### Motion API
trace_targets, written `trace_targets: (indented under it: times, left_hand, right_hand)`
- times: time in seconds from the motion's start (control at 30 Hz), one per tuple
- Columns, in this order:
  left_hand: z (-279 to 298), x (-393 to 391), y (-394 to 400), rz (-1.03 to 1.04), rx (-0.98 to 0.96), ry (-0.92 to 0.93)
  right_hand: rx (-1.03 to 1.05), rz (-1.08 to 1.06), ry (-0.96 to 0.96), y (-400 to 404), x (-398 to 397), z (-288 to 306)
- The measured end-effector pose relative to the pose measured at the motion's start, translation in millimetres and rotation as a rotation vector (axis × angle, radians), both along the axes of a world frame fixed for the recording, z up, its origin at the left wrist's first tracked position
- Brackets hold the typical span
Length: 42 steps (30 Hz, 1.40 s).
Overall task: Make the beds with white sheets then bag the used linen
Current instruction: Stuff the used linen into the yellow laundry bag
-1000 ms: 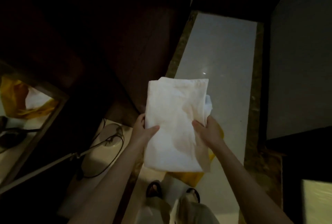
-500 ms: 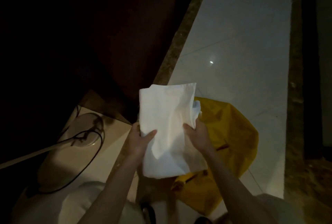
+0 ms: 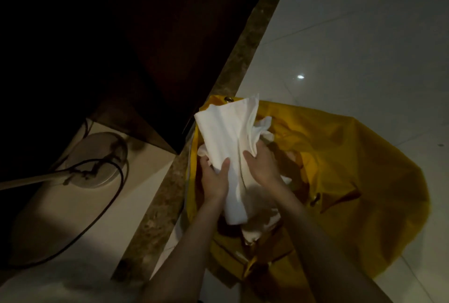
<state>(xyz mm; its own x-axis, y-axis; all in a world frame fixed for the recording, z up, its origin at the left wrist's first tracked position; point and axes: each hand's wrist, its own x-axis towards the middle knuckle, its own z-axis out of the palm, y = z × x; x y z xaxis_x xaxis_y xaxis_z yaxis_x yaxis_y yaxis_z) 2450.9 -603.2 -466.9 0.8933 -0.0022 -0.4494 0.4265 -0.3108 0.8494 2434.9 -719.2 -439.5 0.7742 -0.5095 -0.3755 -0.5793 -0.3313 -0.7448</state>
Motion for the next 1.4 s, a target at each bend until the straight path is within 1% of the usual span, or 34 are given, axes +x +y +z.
trace_targets:
  times: [0.17, 0.3, 0.33, 0.4, 0.47, 0.5, 0.53, 0.6, 0.63, 0.7, 0.77, 0.83, 0.9, 1.0, 1.07, 1.1, 1.13, 1.2, 1.23, 1.3, 1.33, 1.37, 1.4]
  left_hand:
    - [-28.3, -3.3, 1.1, -0.066, 0.03, 0.072]
    - [-38.0, 5.5, 13.1, -0.104, -0.019, 0.152]
    - [-38.1, 5.9, 16.7, -0.123, -0.029, 0.185]
    - [-42.1, 1.9, 28.1, -0.168, -0.058, 0.287]
    - [-49.5, -5.0, 39.5, -0.209, -0.091, 0.411]
    - [-52.0, -5.8, 42.4, -0.205, -0.089, 0.436]
    - [-54.4, -3.4, 43.1, -0.164, -0.085, 0.43]
    - [-54.3, 4.8, 38.0, -0.022, -0.125, 0.339]
    - [-51.5, 9.3, 33.9, 0.038, -0.154, 0.29]
    - [-47.7, 16.3, 27.0, 0.106, -0.191, 0.194]
    - [-47.1, 20.5, 25.5, 0.152, -0.197, 0.107]
    - [-47.1, 24.3, 26.5, 0.173, -0.172, 0.056]
    - [-51.9, 30.1, 28.7, 0.137, -0.114, 0.074]
    - [-57.8, 40.6, 31.0, 0.113, -0.034, 0.193]
    - [-55.8, 45.4, 28.6, 0.102, 0.028, 0.237]
    - [-53.1, 45.5, 26.2, 0.105, 0.063, 0.204]
    - [-50.6, 42.4, 23.3, 0.116, 0.089, 0.125]
    - [-45.5, 27.6, 17.0, 0.093, 0.139, -0.091]
    - [-43.2, 18.0, 13.6, 0.042, 0.188, -0.204]
    - [-42.5, 2.7, 9.6, -0.121, 0.304, -0.435]
    - [-42.7, 0.9, 7.4, -0.222, 0.349, -0.521]
    - [-44.8, 2.5, 5.5, -0.329, 0.391, -0.551]
    - [-47.1, 5.5, 4.0, -0.442, 0.455, -0.521]
  right_hand:
    - [-0.084, 0.084, 0.181, -18.8, -14.8, -30.6]
    - [-0.039, 0.106, 0.217, -42.3, -16.6, -32.8]
    - [-0.021, 0.138, 0.246, -47.9, -15.9, -33.4]
    - [0.007, 0.188, 0.379, -56.1, -17.9, -33.9]
    - [0.091, 0.215, 0.496, -57.4, -22.8, -33.6]
    - [0.143, 0.2, 0.497, -56.9, -23.6, -35.1]
    - [0.204, 0.161, 0.449, -55.2, -23.8, -35.3]
    - [0.332, -0.018, 0.317, -53.4, -17.7, -36.8]
    - [0.347, -0.115, 0.256, -52.3, -12.7, -38.6]
    - [0.311, -0.192, 0.115, -48.4, -4.3, -40.5]
    - [0.205, -0.173, -0.009, -43.4, -2.4, -41.2]
    - [0.13, -0.128, -0.09, -41.0, -3.9, -40.9]
    - [0.054, -0.023, -0.122, -38.7, -7.5, -40.8]
    - [0.042, 0.115, -0.104, -40.3, -8.5, -52.0]
    - [0.089, 0.066, 0.02, -41.5, 3.8, -51.4]
    - [0.072, 0.029, 0.105, -41.5, 12.2, -50.4]
    - [0.012, 0.002, 0.154, -40.7, 21.5, -45.6]
    - [-0.138, -0.034, 0.103, -35.9, 35.4, -34.4]
    - [-0.212, -0.021, 0.064, -31.3, 37.3, -32.2]
    - [-0.404, 0.108, 0.053, -20.5, 30.7, -37.1]
    - [-0.492, 0.191, 0.039, -17.2, 25.0, -46.4]
    - [-0.559, 0.269, 0.007, -15.1, 19.6, -51.7]
    - [-0.597, 0.357, -0.016, -16.1, 14.2, -61.5]
